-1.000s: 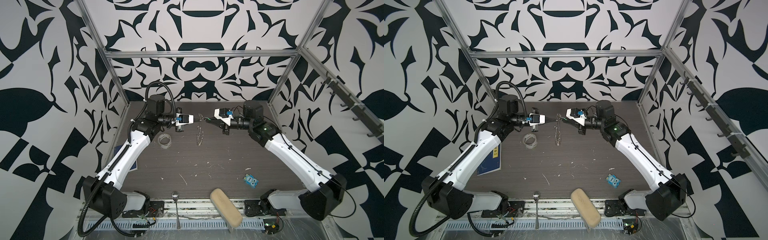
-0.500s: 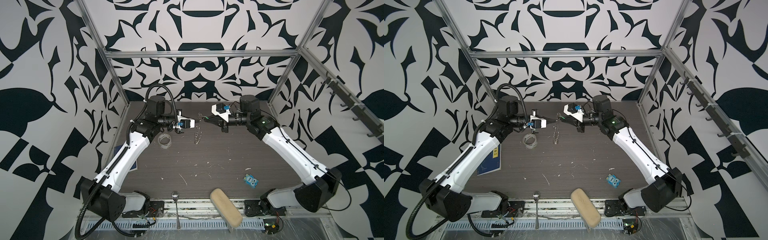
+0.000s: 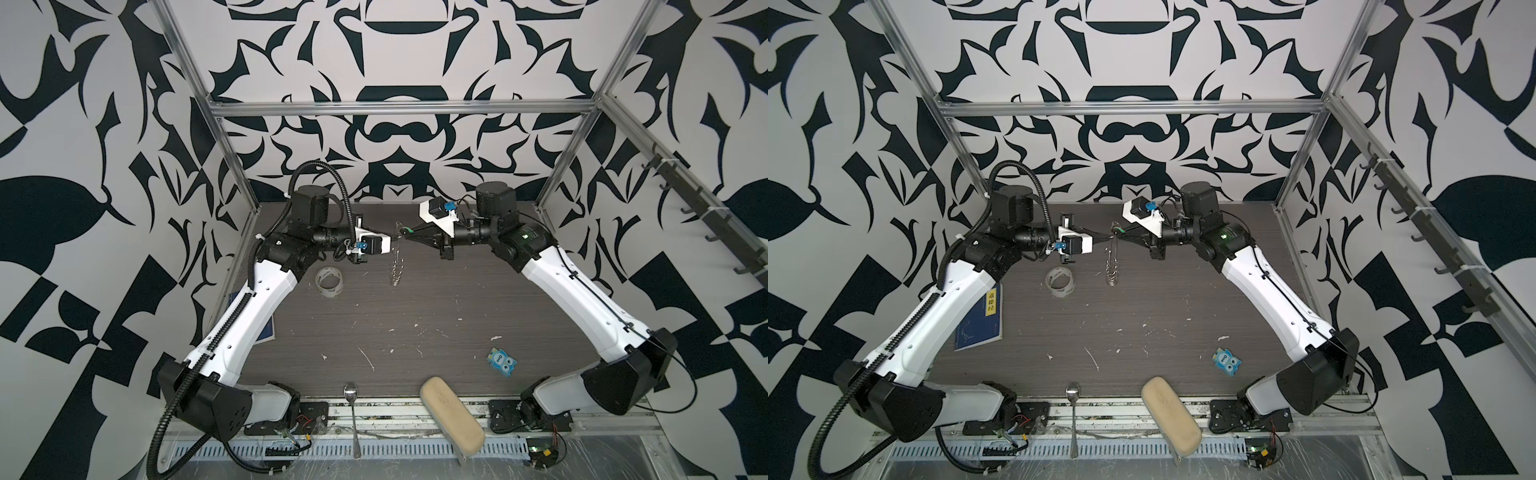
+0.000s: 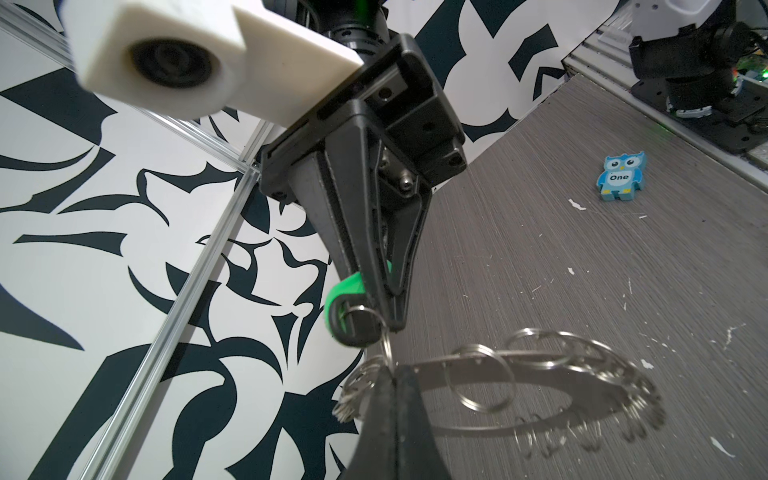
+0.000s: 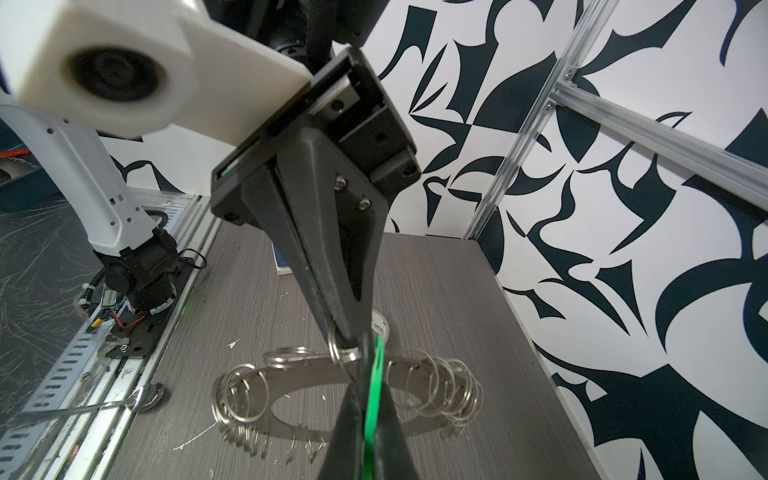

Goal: Remove the keys from the keyring

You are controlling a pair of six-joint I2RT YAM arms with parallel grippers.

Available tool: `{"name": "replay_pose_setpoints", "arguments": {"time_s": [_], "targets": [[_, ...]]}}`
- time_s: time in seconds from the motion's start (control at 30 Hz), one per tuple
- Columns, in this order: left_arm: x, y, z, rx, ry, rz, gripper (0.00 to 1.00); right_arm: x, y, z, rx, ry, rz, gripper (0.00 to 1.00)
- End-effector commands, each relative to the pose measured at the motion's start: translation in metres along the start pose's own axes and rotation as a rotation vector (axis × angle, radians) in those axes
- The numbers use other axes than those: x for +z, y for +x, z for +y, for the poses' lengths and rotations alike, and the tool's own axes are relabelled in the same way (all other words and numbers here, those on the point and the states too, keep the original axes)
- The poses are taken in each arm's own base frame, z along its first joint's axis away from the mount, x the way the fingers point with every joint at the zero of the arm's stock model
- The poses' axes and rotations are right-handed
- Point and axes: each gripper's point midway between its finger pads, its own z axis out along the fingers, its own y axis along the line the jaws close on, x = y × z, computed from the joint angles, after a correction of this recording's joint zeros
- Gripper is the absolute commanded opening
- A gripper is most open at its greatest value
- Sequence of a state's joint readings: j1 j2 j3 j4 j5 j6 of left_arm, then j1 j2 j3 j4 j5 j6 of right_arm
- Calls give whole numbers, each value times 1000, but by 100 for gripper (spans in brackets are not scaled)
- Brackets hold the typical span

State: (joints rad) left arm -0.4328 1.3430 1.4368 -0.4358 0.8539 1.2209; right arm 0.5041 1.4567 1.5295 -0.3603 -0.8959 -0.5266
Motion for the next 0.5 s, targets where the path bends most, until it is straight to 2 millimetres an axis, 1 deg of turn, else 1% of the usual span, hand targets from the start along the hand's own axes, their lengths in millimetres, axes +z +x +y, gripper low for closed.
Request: {"name": "replay_pose_setpoints", "arguments": {"time_s": [0.0,0.17,0.33,0.47], "targets": [[5,-11,-10,-18,62,-47,0,-6,-36,-3,-83,15,-59,0],[3,-17,-6,-23,65,-46,0,-7,-29,-12,-103,70,-2,0],[4,-17,-6,-89,105,-37,0,-11,-28,-17,-160,96,52,0],[6,-10,-7,-82,111,-19,0,-11,-37,-15,-139,66,87,0]]}}
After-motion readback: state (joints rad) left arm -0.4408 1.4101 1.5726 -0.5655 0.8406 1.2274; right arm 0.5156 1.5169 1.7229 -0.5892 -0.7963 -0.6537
